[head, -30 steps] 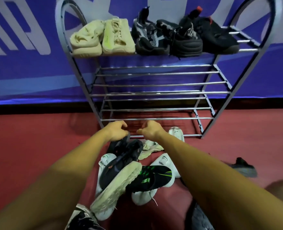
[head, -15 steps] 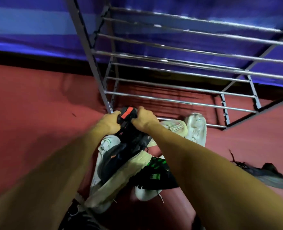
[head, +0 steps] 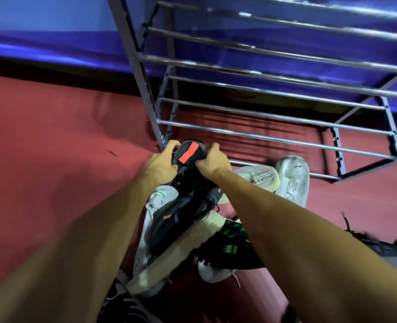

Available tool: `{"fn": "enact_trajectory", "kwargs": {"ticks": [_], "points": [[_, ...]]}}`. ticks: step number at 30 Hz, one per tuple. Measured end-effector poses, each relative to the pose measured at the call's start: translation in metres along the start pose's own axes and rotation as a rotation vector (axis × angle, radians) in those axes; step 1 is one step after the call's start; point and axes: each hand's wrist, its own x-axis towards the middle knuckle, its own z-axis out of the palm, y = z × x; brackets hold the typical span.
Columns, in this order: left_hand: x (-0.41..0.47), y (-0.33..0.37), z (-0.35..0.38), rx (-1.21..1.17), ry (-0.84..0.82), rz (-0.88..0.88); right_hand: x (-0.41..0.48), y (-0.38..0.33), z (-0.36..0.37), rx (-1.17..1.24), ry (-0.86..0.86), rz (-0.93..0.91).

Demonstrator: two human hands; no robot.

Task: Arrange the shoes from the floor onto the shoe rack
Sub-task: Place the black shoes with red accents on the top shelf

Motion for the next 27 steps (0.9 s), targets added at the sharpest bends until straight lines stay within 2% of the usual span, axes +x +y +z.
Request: {"fn": "enact_trajectory", "kwargs": {"ticks": [5, 12, 18, 23, 27], "points": [[-0.020, 0.017, -0.002, 0.065, 0.086, 0.008, -0.025, -0.002, -0.015, 0.115, -0.003, 0.031], [-0.065, 0.049, -0.026, 0.116, 0.082, 0.116, -0.086, 0.007, -0.056, 0.171, 0.072, -0.052], [-0.111, 0.097, -0.058, 0.137, 0.118, 0.251, -0.152, 0.014, -0.124, 0.125, 0.140, -0.221], [-0.151, 0.148, -0.102, 0.183, 0.087, 0.325, -0.199, 0.012, -0.185, 0.081, 0.227, -0.332], [-0.180, 0.199, -0.130, 0.198, 0.127, 0.392, -0.229, 0.011, -0.232, 0.174, 0.366, -0.352]]}}
